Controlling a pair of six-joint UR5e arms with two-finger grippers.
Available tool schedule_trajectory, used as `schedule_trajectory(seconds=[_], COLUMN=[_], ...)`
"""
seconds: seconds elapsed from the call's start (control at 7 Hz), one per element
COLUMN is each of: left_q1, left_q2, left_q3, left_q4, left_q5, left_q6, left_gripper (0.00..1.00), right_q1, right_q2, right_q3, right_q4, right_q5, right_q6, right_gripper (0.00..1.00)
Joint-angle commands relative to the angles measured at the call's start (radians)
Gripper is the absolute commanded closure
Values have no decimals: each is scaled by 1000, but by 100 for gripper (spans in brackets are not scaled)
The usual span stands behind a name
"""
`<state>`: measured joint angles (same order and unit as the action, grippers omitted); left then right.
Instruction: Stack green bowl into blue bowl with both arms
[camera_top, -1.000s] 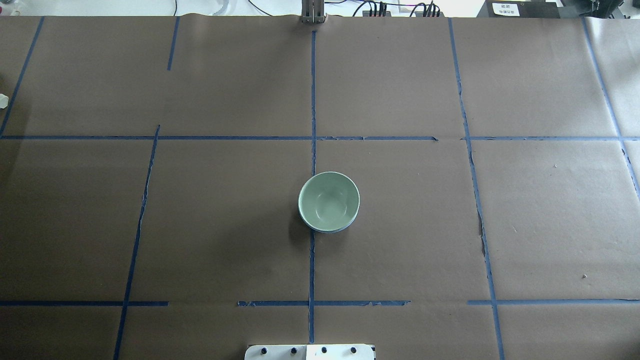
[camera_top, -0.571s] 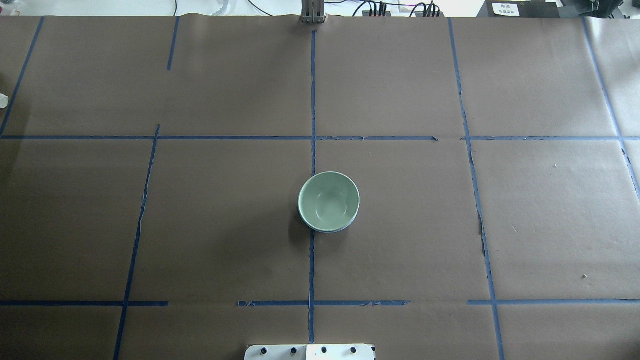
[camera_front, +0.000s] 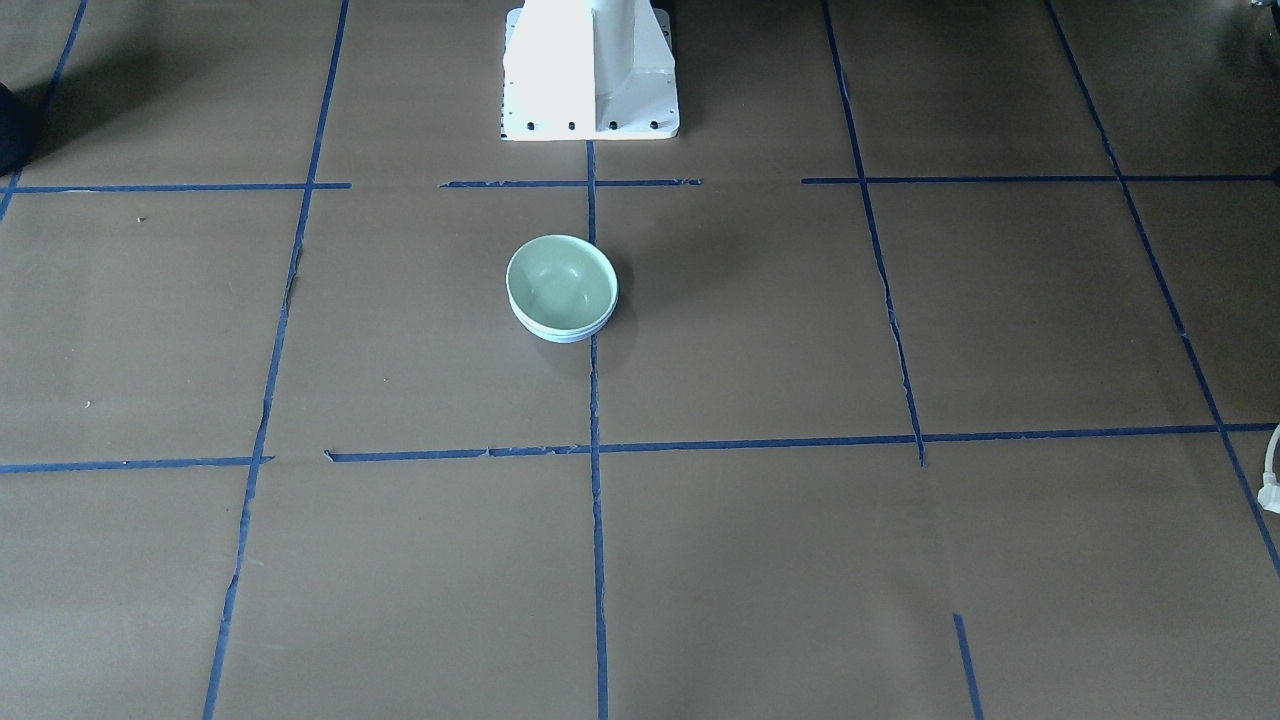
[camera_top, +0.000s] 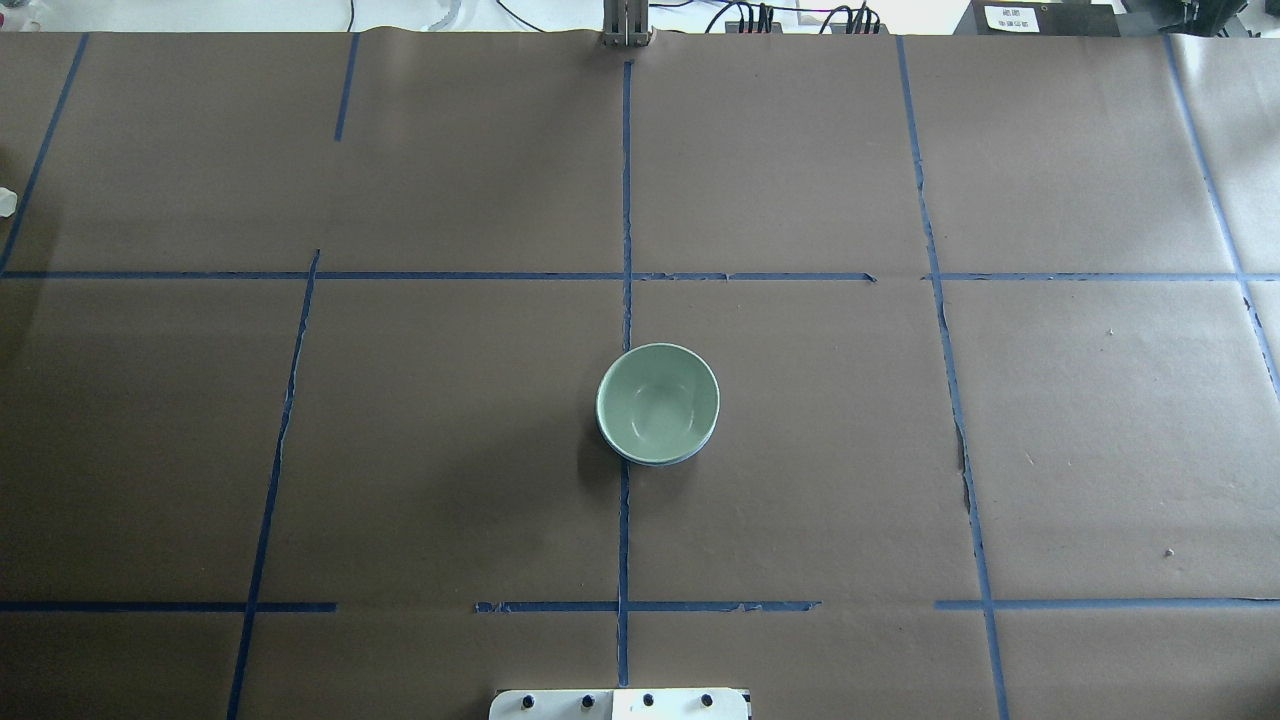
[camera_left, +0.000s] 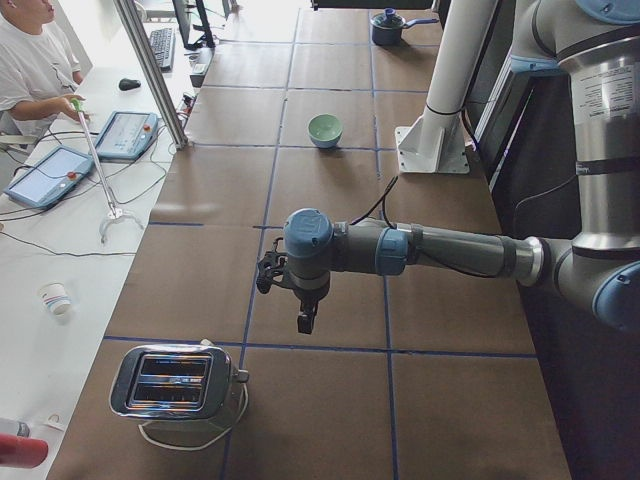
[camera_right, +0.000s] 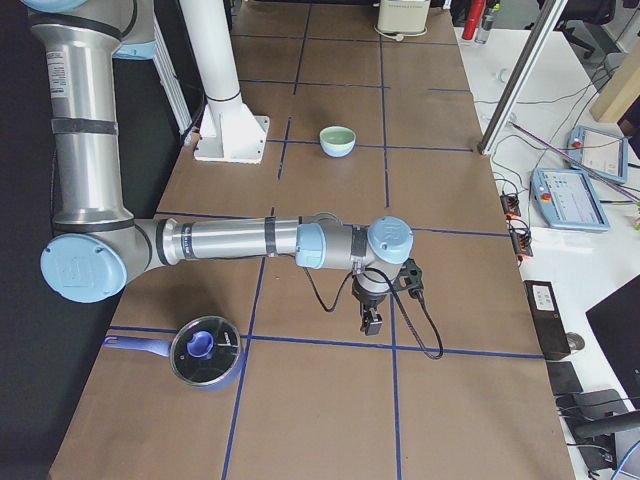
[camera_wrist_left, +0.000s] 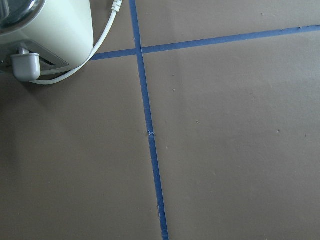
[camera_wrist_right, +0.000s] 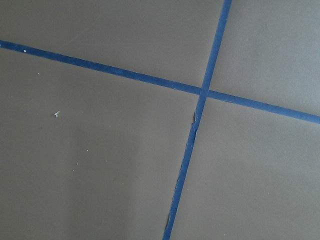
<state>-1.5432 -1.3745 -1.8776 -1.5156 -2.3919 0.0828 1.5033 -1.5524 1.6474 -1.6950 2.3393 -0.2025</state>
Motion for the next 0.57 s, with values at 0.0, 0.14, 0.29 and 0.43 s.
schedule_trajectory(seconds=[0.0,0.14,0.29,0.43], left_q1=[0,0,0,0], left_q2=[0,2,2,-1], left_q3=[0,0,0,-3], left_q4=[0,0,0,0], left_q5=[0,-1,0,0], left_q6=[-2,-2,-2,-2], left_gripper=[0,0,0,0], right_q1=[0,0,0,0], right_q2=[0,0,-2,-3], right_q3=[2,3,3,0], right_q4=[0,1,0,0], right_q5=[2,2,9,14], right_q6=[2,2,2,0], right_gripper=[0,0,0,0])
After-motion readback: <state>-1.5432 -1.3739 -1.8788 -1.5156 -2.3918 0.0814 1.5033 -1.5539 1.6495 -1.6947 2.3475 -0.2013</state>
